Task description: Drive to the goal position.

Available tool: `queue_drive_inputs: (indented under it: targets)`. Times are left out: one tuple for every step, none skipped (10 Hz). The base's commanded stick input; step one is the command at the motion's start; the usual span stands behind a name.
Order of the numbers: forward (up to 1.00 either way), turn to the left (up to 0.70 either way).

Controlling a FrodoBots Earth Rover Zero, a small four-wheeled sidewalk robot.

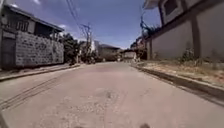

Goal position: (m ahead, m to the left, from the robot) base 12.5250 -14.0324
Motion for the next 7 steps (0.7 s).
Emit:
queue_drive_inputs:
  targets:
    - [1.0,0.0]
    - [1.0,0.0]
    - [1.0,0.0]
    - [1.0,0.0]
    - [1.0,0.0]
    - [1.0,0.0]
    - [1.0,0.0]
